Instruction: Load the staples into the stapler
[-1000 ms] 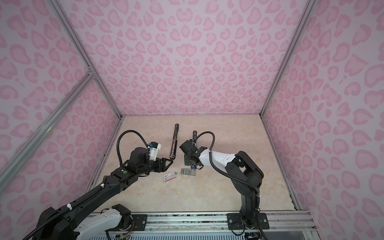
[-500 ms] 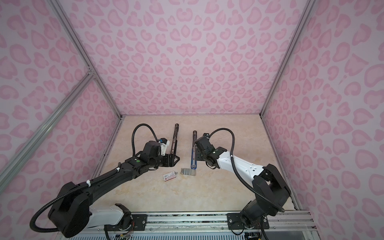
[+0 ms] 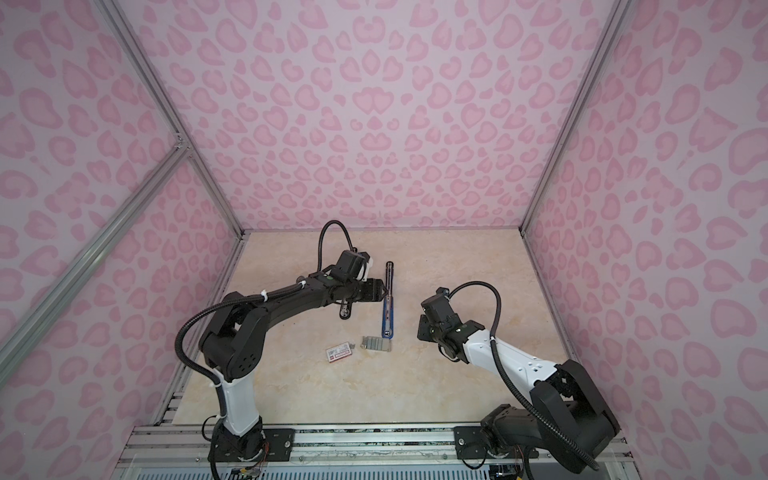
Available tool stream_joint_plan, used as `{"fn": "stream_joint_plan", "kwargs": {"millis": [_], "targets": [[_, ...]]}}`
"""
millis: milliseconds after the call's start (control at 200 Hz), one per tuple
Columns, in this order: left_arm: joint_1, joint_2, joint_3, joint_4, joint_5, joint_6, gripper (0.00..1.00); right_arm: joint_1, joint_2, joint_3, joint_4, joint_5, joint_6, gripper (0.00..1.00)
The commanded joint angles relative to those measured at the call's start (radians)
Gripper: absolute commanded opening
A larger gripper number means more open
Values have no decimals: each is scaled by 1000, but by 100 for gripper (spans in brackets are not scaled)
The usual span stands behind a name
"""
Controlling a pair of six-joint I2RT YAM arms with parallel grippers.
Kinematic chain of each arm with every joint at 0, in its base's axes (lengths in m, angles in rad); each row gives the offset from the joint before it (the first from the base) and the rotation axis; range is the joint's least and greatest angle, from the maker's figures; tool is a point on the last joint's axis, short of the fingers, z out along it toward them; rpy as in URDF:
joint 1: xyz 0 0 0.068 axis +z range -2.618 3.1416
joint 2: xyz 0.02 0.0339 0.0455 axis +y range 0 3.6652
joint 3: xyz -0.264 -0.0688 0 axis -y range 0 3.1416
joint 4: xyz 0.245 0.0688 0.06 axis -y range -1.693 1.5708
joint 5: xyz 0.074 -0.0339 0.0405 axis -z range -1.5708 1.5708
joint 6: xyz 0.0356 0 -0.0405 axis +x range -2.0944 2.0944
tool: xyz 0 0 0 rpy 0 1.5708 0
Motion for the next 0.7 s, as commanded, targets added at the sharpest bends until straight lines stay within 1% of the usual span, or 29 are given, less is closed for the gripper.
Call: {"fn": "stream_joint_plan", "kwargs": {"millis": [0, 130, 235, 450, 695], "targets": [[4, 86, 115, -76, -20, 23, 75, -13, -11, -18, 36, -18, 10, 52], [4, 196, 271, -145, 4, 42, 75, -39, -39, -30, 25, -25, 6, 52], [4, 266, 368, -182, 34, 40, 75, -59, -66, -42, 19, -32, 6, 51], [-9, 357, 493, -200, 110, 36, 74, -90, -101, -71, 17, -28, 7, 51], [-64, 449, 649, -227, 194, 48, 74, -110, -98, -93, 16, -35, 16, 50]]}}
